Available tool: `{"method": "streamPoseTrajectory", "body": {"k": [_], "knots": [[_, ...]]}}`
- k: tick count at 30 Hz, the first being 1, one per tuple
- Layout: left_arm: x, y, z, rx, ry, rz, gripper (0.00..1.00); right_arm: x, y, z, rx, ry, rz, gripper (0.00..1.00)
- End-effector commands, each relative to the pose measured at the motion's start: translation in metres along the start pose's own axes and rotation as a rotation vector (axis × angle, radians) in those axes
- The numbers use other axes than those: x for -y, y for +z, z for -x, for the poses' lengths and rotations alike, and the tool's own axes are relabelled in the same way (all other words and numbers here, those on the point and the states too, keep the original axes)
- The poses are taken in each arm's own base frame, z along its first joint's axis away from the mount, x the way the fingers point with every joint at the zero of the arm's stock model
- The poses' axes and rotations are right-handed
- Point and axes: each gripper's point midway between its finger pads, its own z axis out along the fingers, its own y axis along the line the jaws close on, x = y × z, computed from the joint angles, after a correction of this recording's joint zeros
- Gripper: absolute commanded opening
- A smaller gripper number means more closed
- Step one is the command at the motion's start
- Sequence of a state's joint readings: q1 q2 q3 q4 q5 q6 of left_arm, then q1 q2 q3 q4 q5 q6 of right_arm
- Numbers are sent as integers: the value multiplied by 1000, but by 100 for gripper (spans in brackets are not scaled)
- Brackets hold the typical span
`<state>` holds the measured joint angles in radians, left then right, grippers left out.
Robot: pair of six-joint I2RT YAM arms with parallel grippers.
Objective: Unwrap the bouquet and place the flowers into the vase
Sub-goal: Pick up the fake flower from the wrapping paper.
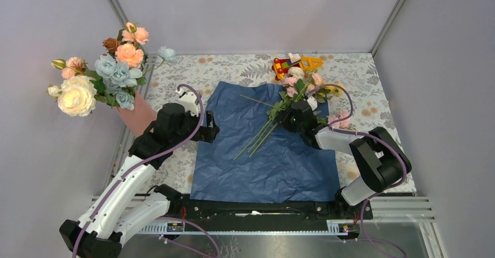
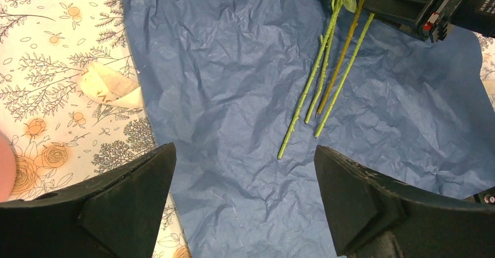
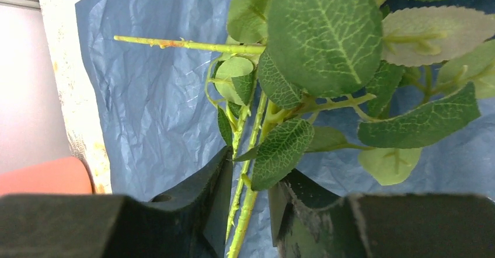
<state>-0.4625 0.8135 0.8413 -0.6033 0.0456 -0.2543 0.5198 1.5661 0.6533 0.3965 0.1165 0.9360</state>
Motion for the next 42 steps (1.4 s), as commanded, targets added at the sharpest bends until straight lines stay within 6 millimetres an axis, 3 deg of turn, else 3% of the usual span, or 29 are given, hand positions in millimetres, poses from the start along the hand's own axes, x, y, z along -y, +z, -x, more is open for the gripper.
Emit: {"method": "streamPoseTrajectory", "body": {"k": [1, 12, 15, 22, 31, 34, 42], "knots": [[4, 1, 13, 51, 4, -26, 97, -17, 2, 8, 46, -8, 9, 33], [4, 1, 13, 51, 2, -23, 96, -10, 16, 0, 52, 24, -50, 30], [3, 0, 13, 54, 1, -21, 96, -15, 18, 0, 64, 44, -37, 24], [3, 0, 14, 55, 1, -21, 96, -25, -1, 4, 91, 63, -2, 14], [3, 0, 14, 57, -1, -24, 96, -41, -36, 6, 92, 122, 78, 15], [3, 0, 13, 55, -2, -24, 96, -52, -42, 3, 67, 116, 131, 14], [10, -6, 23, 94, -27, -53, 96, -107, -70, 6, 41, -55, 315, 10]]}}
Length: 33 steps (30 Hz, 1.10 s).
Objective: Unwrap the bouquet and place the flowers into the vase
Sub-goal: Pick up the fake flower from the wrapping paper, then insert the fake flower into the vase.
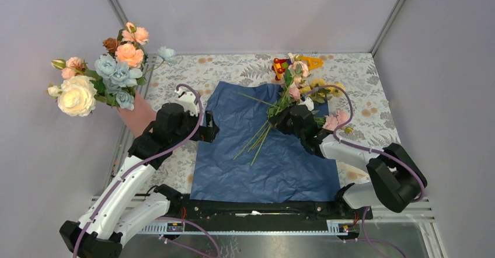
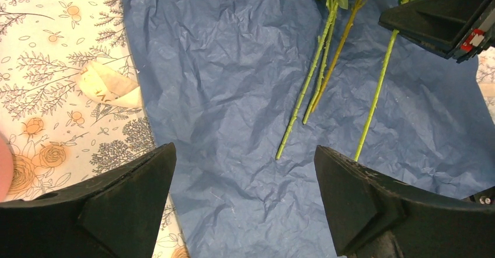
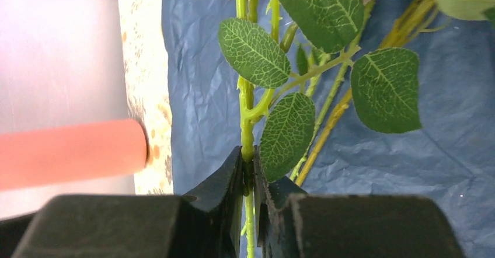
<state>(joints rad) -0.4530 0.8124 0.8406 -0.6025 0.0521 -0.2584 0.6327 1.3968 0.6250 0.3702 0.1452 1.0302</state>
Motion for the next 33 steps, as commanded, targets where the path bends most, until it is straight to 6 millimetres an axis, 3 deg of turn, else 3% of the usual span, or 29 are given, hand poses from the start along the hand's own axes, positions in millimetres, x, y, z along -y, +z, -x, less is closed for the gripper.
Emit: {"method": "streamPoseTrajectory", "body": {"k": [1, 8, 13, 18, 24, 27, 33], "knots": [[16, -8, 25, 104, -28, -77, 96, -65, -26, 16, 28, -131, 190, 9], [59, -24, 45, 160, -124, -291, 96, -102, -72, 20, 30, -331, 358, 2], [111, -56, 80, 288, -209, -583, 96, -126, -123, 15, 50, -436, 578, 0], [157, -91, 107, 407, -245, -831, 97, -146, -174, -2, 8, -521, 799, 0], [204, -99, 123, 407, -224, -943, 97, -163, -210, -21, -61, -557, 950, 0], [215, -103, 132, 426, -213, -955, 97, -173, -224, -32, -121, -573, 1020, 0], [210, -109, 153, 521, -240, -923, 96, -183, -240, -48, -198, -589, 1100, 0]]}}
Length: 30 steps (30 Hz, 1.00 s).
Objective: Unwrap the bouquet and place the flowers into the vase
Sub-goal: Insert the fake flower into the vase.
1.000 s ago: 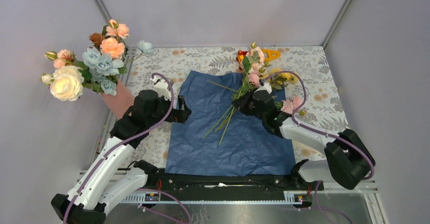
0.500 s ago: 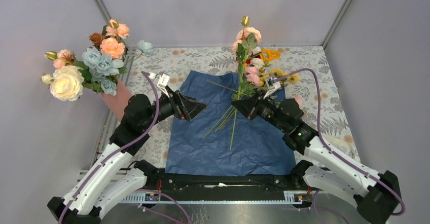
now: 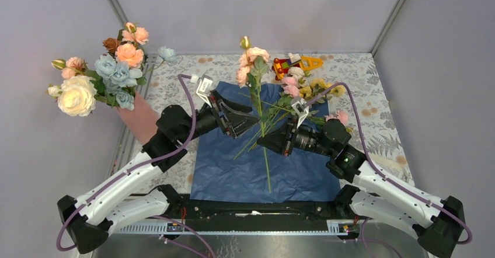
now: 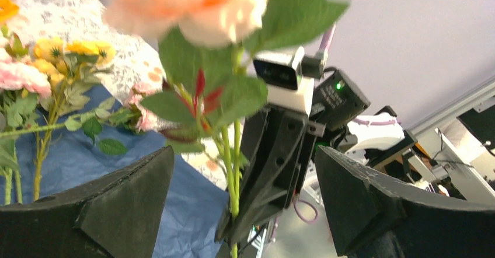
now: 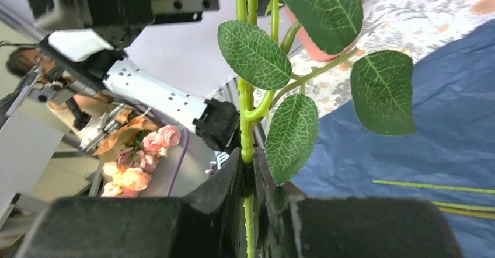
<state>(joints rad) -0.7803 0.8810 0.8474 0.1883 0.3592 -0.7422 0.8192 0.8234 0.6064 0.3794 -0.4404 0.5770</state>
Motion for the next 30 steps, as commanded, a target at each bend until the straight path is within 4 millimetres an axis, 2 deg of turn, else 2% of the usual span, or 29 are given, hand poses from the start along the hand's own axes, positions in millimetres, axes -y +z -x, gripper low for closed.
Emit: {"method": "streamPoseTrajectory", "body": {"k": [1, 3, 8, 16, 19, 21, 23, 24, 26, 28, 30], "knots": [[33, 0, 54, 176, 60, -63, 95, -45, 2, 19, 13, -69, 169, 0], [32, 2, 56, 174, 56, -51, 93, -51, 3, 18, -4, -72, 190, 0], [33, 3, 59, 183, 46, -45, 78, -59, 5, 14, -37, -80, 223, 0], [30, 3, 57, 179, 28, -28, 52, -54, 10, 5, -84, -77, 210, 0], [27, 3, 55, 169, 30, -18, 34, -50, 11, 4, -85, -76, 193, 0], [25, 2, 53, 155, 41, -6, 16, -47, 11, 4, -82, -78, 173, 0], [21, 1, 52, 136, 73, 27, 3, -42, 11, 6, -76, -81, 142, 0], [18, 0, 53, 125, 119, 46, 0, -39, 11, 6, -72, -82, 120, 2], [8, -5, 49, 59, 202, 118, 0, -31, 9, 7, -62, -86, 76, 12], [2, -13, 52, 2, 316, 179, 0, -23, 7, 9, -44, -92, 24, 25], [-3, -23, 62, -42, 436, 243, 0, -12, 2, 13, -7, -97, -44, 45]]}}
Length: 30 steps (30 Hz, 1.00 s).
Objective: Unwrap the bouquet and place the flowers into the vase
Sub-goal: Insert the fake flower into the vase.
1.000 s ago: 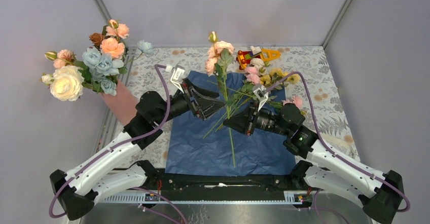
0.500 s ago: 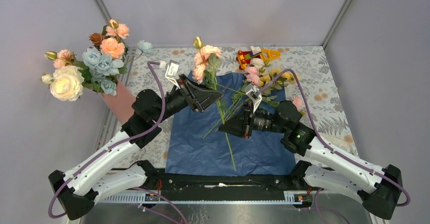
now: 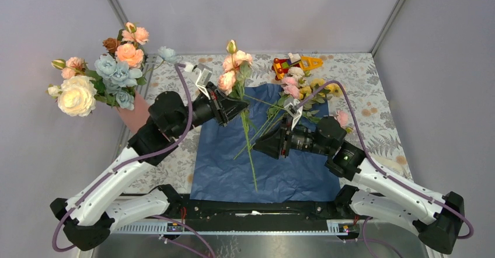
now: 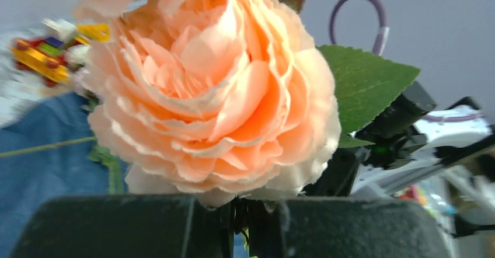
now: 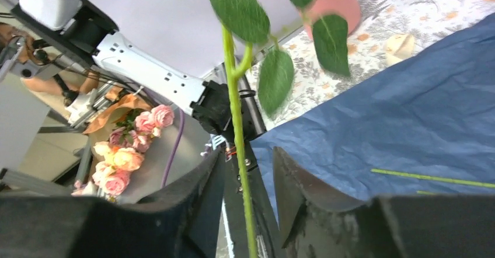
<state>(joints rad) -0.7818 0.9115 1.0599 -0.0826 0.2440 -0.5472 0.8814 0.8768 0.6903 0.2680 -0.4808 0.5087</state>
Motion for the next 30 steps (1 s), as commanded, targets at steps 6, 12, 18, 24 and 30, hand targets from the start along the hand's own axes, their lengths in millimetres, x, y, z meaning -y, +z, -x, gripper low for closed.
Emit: {"method": "streamPoseTrajectory", "body": {"k": [6, 12, 18, 24, 30], "knots": [[-73, -62, 64, -90, 561, 470, 0, 65, -37, 28, 213, -38, -432, 87], [-106, -113, 118, 23, 703, 775, 0, 111, -84, 29, 284, -79, -726, 100], [-104, -158, 171, 206, 834, 955, 0, 149, -125, 34, 361, 17, -846, 100], [-74, -186, 208, 381, 962, 988, 0, 161, -129, 34, 407, 80, -821, 100], [-61, -181, 237, 414, 1136, 999, 0, 165, -119, 25, 387, 130, -787, 100]]}}
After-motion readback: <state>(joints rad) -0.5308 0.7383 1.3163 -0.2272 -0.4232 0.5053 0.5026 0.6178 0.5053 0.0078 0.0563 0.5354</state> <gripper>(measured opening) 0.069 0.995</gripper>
